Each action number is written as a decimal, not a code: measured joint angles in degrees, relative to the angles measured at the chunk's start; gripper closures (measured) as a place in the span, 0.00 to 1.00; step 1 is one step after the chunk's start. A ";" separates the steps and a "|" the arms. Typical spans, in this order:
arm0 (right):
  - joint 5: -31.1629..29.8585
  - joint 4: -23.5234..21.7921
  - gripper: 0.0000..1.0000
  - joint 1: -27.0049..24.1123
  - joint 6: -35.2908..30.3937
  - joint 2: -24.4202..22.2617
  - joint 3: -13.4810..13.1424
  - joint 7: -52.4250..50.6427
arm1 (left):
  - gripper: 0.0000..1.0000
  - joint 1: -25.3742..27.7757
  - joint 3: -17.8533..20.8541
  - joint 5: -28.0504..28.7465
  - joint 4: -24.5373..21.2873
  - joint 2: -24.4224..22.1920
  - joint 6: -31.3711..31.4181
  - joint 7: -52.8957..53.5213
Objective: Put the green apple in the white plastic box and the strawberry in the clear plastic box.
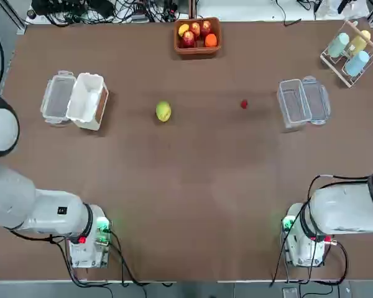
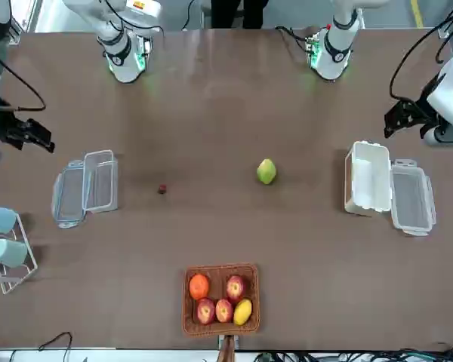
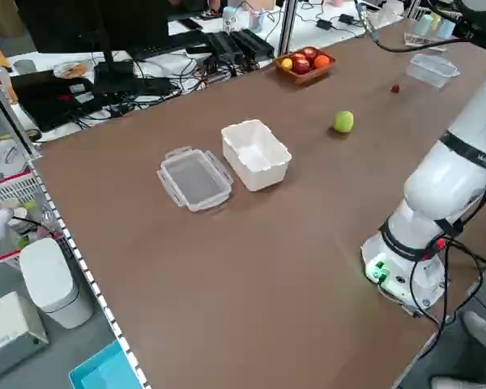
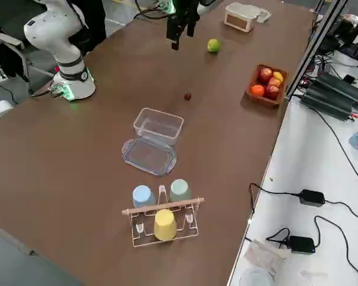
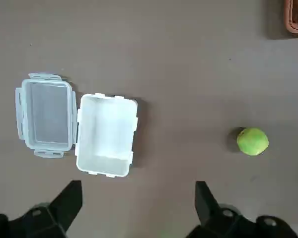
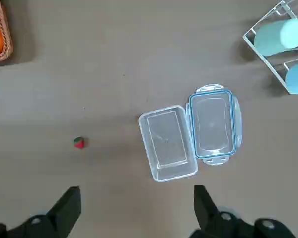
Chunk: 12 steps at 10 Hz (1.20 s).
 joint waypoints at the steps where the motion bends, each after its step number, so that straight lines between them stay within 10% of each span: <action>1: 0.00 0.00 0.00 0.00 -0.01 0.00 -0.04 0.02 | 0.00 0.00 0.00 0.00 0.01 0.00 0.00 0.00; 8: 0.00 -0.74 0.00 1.44 1.94 0.03 0.11 1.72 | 0.00 -1.19 -4.70 -3.13 -0.47 2.69 1.79 -9.86; 12: 0.11 -11.10 0.00 8.07 17.23 1.28 0.47 20.20 | 0.00 -2.09 -10.14 -3.11 -4.09 8.34 10.40 -21.43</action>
